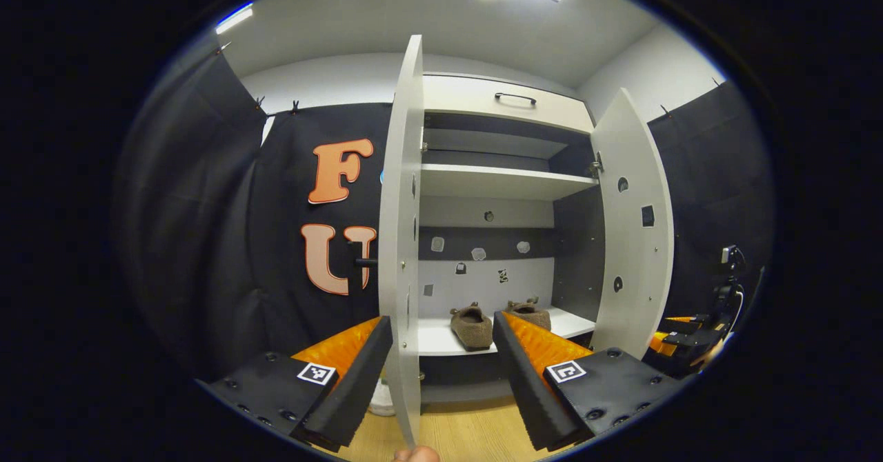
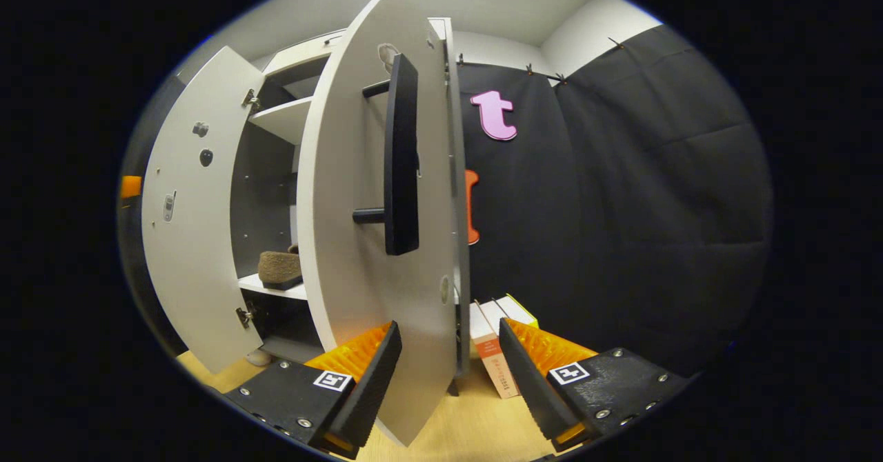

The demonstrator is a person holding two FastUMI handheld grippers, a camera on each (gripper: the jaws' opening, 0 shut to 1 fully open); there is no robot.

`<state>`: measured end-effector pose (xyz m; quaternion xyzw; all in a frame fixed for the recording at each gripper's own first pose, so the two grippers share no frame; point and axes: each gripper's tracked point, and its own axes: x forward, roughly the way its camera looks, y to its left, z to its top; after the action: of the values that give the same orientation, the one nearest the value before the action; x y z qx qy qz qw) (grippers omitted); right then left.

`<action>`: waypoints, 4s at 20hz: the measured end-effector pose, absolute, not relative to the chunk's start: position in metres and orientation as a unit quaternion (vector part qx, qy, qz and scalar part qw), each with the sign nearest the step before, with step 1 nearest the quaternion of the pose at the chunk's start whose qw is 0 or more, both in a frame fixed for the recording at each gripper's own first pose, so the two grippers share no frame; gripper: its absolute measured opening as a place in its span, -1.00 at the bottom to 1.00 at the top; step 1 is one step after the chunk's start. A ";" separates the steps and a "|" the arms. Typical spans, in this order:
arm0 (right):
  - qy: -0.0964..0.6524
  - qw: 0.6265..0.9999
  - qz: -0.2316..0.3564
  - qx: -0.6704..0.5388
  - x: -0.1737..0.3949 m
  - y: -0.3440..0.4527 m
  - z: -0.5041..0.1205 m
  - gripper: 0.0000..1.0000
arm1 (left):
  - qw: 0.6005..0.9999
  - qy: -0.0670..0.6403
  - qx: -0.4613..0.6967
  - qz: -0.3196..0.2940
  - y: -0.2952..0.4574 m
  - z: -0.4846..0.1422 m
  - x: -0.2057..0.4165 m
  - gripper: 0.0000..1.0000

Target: Grab one shoe with the right hand and put it into the shoe cabinet, grab the other shoe with the left hand and put it into the shoe cabinet; then close the right door with the right hand and the left door with the left hand.

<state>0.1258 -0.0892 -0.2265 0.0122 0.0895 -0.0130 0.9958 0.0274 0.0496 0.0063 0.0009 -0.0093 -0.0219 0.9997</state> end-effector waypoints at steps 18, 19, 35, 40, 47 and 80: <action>0.092 0.995 0.033 0.024 0.143 -0.026 -0.230 0.83 | 0.998 0.004 0.004 0.055 0.177 -0.042 0.040 0.93; 0.090 0.995 0.034 0.024 0.142 -0.023 -0.228 0.83 | 0.998 0.001 0.012 0.061 0.184 -0.045 0.042 0.92; 0.068 0.996 0.058 -0.004 0.124 -0.009 -0.203 0.83 | 0.999 0.037 0.001 0.023 0.182 -0.114 0.103 0.92; 0.074 0.995 0.059 0.003 0.124 -0.011 -0.210 0.83 | 0.999 0.032 -0.001 0.005 0.165 -0.112 0.103 0.92; 0.072 0.995 0.059 0.018 0.124 -0.015 -0.210 0.83 | 0.998 0.042 -0.018 -0.049 0.123 -0.114 0.102 0.82; 0.077 0.997 -0.014 0.018 0.147 -0.105 -0.218 0.83 | 0.995 0.059 -0.001 -0.086 -0.029 -0.151 0.223 0.92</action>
<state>0.1471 -0.1054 -0.2183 0.0179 0.0772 -0.0136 0.9968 0.2228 -0.0287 -0.1511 -0.0007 0.0592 -0.0859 0.9945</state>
